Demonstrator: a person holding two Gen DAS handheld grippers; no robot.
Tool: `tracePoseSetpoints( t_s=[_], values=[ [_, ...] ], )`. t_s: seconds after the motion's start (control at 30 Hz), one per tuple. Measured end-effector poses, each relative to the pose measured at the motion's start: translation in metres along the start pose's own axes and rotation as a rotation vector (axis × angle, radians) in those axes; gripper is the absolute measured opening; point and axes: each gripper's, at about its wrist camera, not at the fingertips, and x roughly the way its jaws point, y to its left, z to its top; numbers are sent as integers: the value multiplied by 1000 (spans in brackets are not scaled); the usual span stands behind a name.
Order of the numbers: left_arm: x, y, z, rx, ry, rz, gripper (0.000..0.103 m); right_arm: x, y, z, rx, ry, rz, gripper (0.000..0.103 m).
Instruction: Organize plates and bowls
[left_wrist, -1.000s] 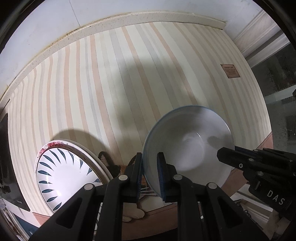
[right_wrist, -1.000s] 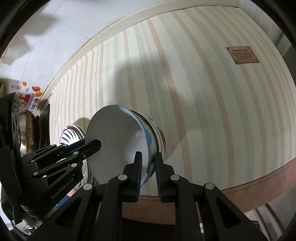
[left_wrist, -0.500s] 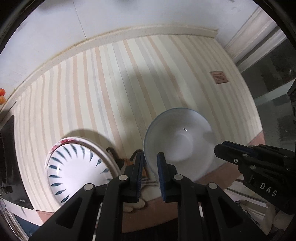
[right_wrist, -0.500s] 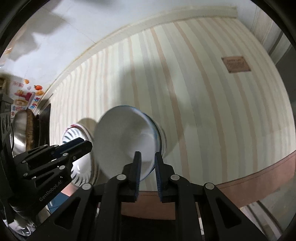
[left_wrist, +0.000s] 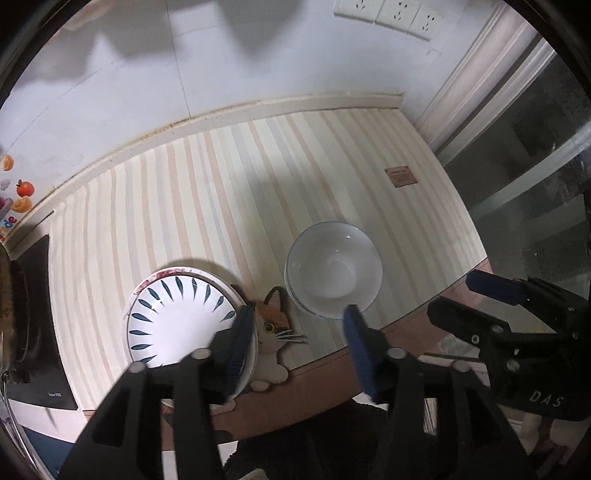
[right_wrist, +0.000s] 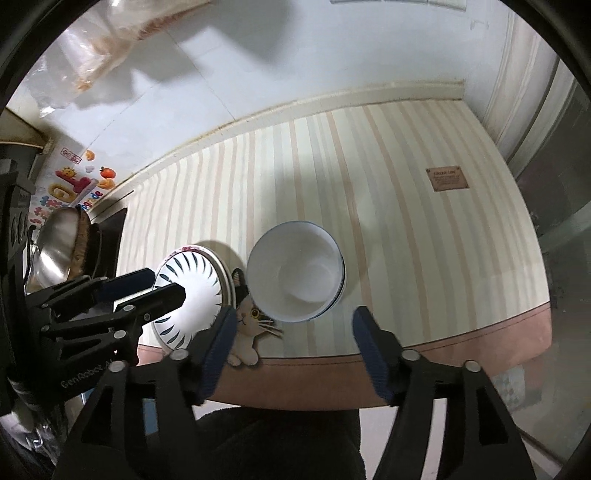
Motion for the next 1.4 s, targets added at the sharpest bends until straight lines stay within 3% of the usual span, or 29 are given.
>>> tracePoseSetpoints(
  t_s=[0.1,0.13,0.2,0.47,0.83,1.03,1.4],
  values=[
    [-11,0,-4,-1,-16,-1,59,-14,7,-5,-9,-26,-15,77],
    [-14,-1,-5,2,-19,-2,72,-19,8,-7,-8,-35,-17,79],
    [-20,0,-7,4,-29,-1,83,-25,10,-10,-2,-45,-20,83],
    [-29,1,-9,-19,-21,-69,84,-43,9,-15,31,-71,-37,88],
    [-20,9,-2,-59,-25,-93,84,-50,9,-15,37,-101,-31,92],
    [35,35,22,-142,27,-108,84,-14,-13,-9,67,-123,72,95],
    [163,48,57,-207,268,-173,84,128,-88,-5,311,70,258,96]
  ],
)
